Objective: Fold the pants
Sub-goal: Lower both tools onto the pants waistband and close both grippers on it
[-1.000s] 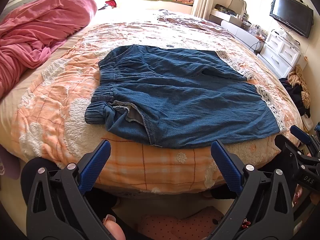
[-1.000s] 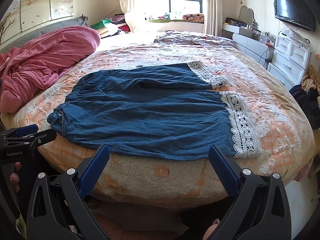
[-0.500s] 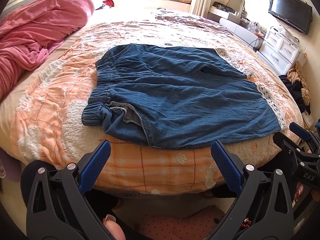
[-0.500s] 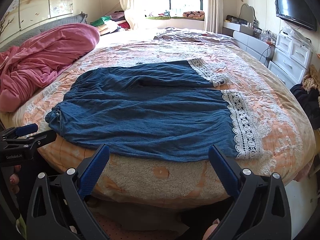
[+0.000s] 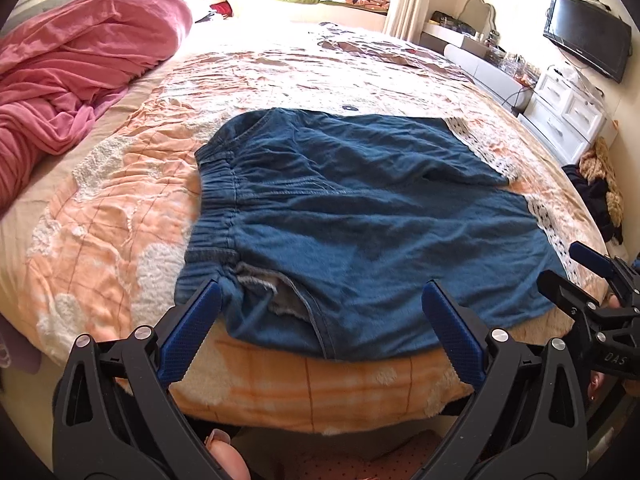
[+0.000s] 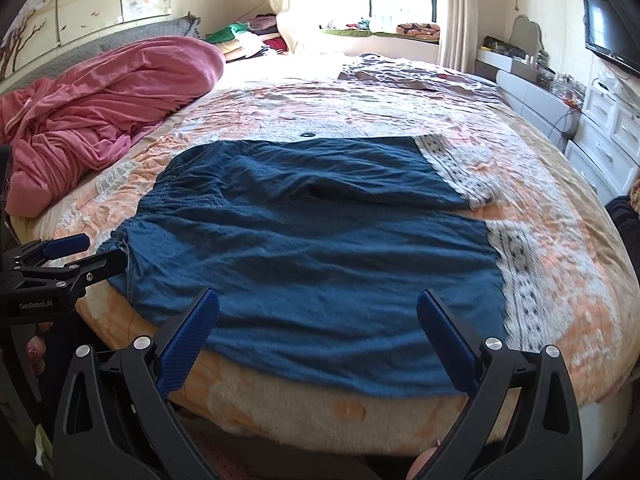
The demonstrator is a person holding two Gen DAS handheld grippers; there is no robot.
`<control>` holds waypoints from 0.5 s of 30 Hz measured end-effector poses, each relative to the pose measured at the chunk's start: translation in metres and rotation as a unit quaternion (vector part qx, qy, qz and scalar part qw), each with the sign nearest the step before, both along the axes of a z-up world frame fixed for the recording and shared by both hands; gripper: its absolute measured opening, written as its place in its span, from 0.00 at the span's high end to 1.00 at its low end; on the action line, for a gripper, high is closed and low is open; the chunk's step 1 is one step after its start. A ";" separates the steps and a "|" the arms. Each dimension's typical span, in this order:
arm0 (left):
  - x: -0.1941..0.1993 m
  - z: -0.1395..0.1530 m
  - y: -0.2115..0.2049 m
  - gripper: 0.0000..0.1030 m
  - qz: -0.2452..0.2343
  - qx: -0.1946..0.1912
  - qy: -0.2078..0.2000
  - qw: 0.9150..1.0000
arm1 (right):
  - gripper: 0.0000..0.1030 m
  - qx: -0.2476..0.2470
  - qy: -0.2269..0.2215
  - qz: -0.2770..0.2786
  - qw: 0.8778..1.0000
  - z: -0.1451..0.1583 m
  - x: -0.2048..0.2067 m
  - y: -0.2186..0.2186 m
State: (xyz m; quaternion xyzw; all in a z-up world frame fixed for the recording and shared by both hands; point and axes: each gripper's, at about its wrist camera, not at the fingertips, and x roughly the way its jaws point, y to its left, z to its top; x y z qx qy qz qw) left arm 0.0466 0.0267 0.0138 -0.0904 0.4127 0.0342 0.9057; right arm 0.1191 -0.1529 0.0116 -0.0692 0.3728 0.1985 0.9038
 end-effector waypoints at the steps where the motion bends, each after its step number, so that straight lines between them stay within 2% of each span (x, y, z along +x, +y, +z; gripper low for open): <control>1: 0.004 0.000 0.003 0.08 0.000 -0.001 0.000 1.000 | 0.04 0.000 0.004 0.003 1.000 0.001 0.008 0.004; 5: 0.026 0.002 0.028 0.08 0.018 -0.009 0.004 1.000 | 0.04 -0.004 0.006 0.025 1.000 0.003 0.038 0.023; 9: 0.051 0.004 0.055 0.08 0.035 0.004 0.007 0.999 | 0.04 0.000 0.017 0.055 0.998 0.002 0.076 0.042; 15: 0.109 -0.006 0.103 0.08 0.043 0.005 0.027 0.999 | 0.04 -0.016 0.019 0.084 0.996 0.002 0.133 0.076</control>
